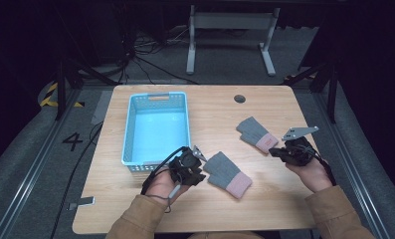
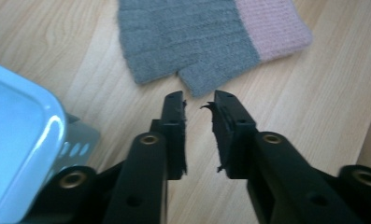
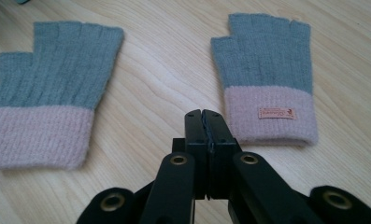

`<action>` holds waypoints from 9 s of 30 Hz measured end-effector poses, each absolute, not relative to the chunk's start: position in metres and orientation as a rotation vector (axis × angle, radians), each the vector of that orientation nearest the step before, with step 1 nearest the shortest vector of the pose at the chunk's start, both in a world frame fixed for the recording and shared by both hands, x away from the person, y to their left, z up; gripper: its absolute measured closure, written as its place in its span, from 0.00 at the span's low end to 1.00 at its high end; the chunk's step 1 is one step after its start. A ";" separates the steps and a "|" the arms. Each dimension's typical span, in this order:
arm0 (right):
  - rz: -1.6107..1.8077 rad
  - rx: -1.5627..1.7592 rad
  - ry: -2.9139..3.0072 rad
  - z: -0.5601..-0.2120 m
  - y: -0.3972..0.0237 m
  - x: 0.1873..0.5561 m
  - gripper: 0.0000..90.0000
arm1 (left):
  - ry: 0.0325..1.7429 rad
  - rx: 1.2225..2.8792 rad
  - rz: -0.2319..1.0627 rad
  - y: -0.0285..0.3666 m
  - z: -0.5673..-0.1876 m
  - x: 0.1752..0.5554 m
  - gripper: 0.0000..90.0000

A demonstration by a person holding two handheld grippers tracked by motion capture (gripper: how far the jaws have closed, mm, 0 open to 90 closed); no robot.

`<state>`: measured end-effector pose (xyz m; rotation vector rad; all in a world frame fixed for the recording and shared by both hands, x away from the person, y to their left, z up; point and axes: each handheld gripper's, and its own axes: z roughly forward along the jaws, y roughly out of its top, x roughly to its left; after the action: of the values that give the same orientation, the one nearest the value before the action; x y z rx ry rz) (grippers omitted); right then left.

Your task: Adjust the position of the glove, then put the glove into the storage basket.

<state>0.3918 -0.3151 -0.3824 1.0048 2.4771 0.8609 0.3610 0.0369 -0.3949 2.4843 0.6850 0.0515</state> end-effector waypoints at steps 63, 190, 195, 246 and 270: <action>0.910 0.423 2.905 -0.431 -0.197 0.330 1.00 | 0.691 2.368 -0.028 0.039 -0.397 0.368 0.87; 0.925 1.088 2.504 -0.373 -0.286 0.469 0.66 | 0.706 2.285 -0.004 0.086 -0.384 0.361 0.73; 0.905 1.130 2.491 -0.380 -0.288 0.483 0.64 | 0.711 2.284 -0.009 0.086 -0.384 0.361 0.72; 0.739 1.208 2.462 -0.400 -0.296 0.499 0.95 | 0.735 2.290 0.010 0.085 -0.388 0.361 0.67; 0.881 0.861 2.601 -0.354 -0.261 0.444 0.94 | 0.716 2.320 0.000 0.080 -0.390 0.360 0.63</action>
<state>0.4436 -0.2614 -0.3545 0.8606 2.6008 0.8805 0.3600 0.0805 -0.3898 2.3203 0.7159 0.0002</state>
